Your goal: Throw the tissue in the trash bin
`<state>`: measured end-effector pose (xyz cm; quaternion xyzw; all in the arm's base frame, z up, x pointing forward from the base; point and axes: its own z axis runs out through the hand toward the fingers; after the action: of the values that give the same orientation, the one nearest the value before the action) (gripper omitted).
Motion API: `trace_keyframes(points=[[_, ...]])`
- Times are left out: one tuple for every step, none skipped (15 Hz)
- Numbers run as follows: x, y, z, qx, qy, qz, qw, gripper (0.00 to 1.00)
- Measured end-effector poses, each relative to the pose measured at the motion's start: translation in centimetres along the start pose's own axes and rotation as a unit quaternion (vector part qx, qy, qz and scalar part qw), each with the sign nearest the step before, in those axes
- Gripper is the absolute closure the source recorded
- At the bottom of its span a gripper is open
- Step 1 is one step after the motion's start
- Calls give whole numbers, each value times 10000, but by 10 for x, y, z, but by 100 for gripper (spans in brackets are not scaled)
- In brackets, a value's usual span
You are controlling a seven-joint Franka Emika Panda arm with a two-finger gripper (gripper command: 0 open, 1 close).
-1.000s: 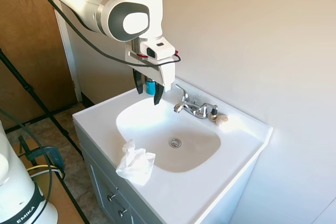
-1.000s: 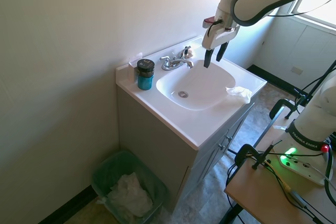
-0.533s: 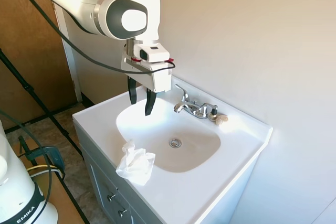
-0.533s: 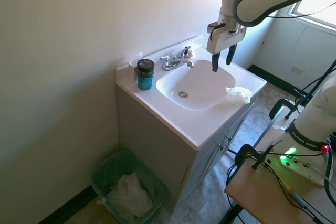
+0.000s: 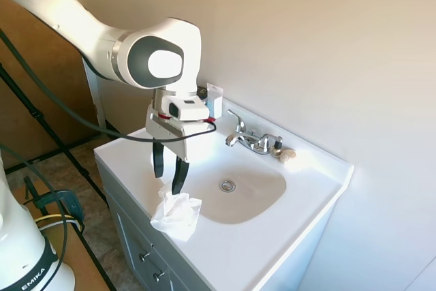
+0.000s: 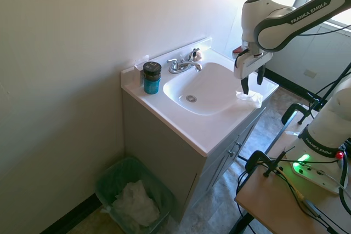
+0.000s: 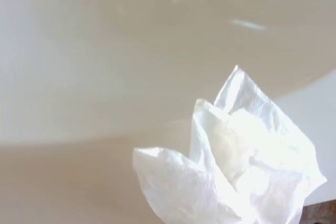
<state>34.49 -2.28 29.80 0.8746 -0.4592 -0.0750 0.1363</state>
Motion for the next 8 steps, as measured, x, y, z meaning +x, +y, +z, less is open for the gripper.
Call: trace_keyframes(points=[[3, -2, 5, 9, -11, 2, 10000, 0], [7, -4, 13, 12, -40, 13, 10000, 0], [10, -5, 21, 5, -83, 35, 10000, 0], [14, -6, 29, -5, -123, 51, 9999, 0], [17, -6, 36, -22, -149, 56, 9999, 0], [20, -6, 42, -37, -167, 54, 9998, 0], [23, -6, 47, -47, -193, 70, 9998, 100], [25, -5, 51, -57, -212, 84, 9997, 100]])
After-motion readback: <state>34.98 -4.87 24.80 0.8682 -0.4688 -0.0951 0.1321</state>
